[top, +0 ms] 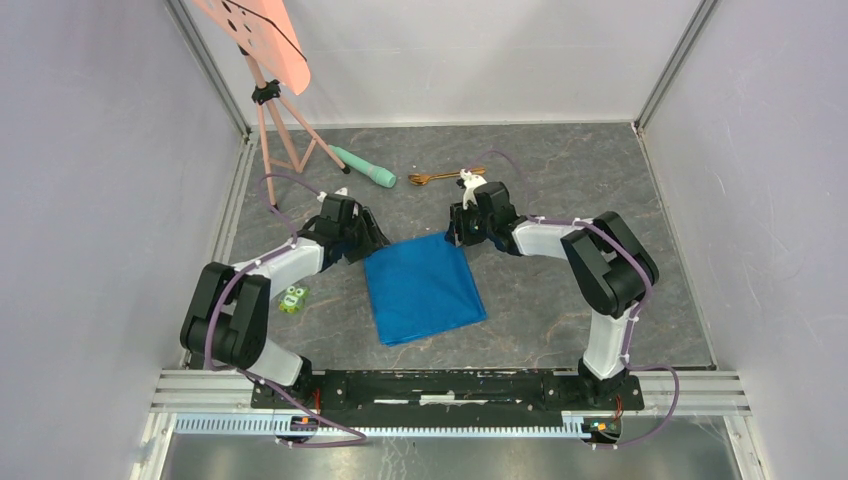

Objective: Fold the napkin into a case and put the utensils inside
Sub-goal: Smooth out the upper triangle-folded napkin at the center of the board.

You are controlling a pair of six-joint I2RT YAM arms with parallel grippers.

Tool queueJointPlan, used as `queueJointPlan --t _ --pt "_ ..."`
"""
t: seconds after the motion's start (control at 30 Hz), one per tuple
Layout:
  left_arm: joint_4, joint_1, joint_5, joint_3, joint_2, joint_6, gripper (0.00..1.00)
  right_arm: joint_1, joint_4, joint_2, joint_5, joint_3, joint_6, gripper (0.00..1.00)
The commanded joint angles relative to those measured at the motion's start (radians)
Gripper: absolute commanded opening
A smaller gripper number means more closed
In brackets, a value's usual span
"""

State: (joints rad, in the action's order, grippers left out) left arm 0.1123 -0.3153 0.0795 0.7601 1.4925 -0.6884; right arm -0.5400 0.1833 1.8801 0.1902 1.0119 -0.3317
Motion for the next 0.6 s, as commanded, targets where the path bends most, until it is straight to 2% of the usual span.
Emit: queueJointPlan --t 0.0,0.17,0.37,0.47,0.57 --pt "-0.073 0.004 -0.029 -0.002 0.015 -0.047 0.64 -0.002 0.059 0.038 0.039 0.021 0.015 0.43" --pt "-0.067 0.005 -0.076 -0.021 0.018 -0.055 0.64 -0.003 0.068 0.050 -0.035 0.005 0.021 0.30" --pt "-0.059 0.011 -0.155 -0.076 0.033 -0.074 0.64 -0.002 0.066 0.043 -0.141 -0.020 0.019 0.07" --pt "-0.063 0.012 -0.177 -0.094 0.045 -0.076 0.64 -0.002 0.085 0.045 -0.155 -0.039 0.017 0.02" --pt "-0.059 0.012 -0.189 -0.095 0.032 -0.054 0.64 -0.002 0.089 0.042 -0.137 -0.036 0.035 0.02"
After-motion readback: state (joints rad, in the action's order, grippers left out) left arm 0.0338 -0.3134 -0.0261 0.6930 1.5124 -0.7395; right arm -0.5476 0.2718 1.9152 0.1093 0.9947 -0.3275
